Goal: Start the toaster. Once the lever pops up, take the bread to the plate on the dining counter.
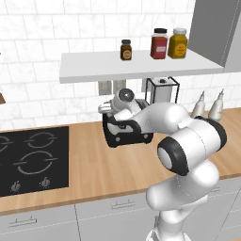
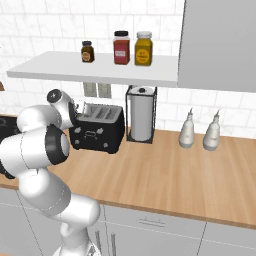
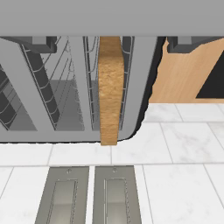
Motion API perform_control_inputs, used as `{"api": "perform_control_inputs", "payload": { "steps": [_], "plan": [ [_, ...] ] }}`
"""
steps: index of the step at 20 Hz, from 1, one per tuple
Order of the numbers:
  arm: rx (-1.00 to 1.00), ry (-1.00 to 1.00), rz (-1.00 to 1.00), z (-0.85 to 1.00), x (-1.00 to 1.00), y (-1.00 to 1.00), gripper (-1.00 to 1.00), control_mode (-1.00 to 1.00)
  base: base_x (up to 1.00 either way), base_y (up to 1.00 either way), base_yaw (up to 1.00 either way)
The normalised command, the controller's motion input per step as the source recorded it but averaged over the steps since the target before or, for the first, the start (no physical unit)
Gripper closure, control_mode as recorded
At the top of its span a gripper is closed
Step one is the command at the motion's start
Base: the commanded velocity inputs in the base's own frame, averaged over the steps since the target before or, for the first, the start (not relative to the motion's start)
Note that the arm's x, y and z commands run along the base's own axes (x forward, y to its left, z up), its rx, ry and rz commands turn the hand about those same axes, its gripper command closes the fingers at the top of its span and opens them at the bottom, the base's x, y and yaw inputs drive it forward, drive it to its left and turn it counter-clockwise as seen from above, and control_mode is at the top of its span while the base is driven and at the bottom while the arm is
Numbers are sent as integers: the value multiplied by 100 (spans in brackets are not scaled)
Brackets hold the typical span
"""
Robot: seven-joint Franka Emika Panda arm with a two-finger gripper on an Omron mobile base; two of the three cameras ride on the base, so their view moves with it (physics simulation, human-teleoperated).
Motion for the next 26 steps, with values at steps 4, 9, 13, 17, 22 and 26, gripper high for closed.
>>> {"api": "perform_control_inputs", "payload": {
  "steps": [4, 9, 13, 17, 22, 26],
  "plan": [
    [0, 0, 0, 0, 0, 0, -100, -100, 0, 0, 0],
    [0, 0, 0, 0, 0, 0, -100, -100, 0, 0, 0],
    [0, 0, 0, 0, 0, 0, -100, -100, 0, 0, 0],
    [0, 0, 0, 0, 0, 0, -100, -100, 0, 0, 0],
    [0, 0, 0, 0, 0, 0, -100, -100, 0, 0, 0],
    [0, 0, 0, 0, 0, 0, -100, -100, 0, 0, 0]
  ]
}}
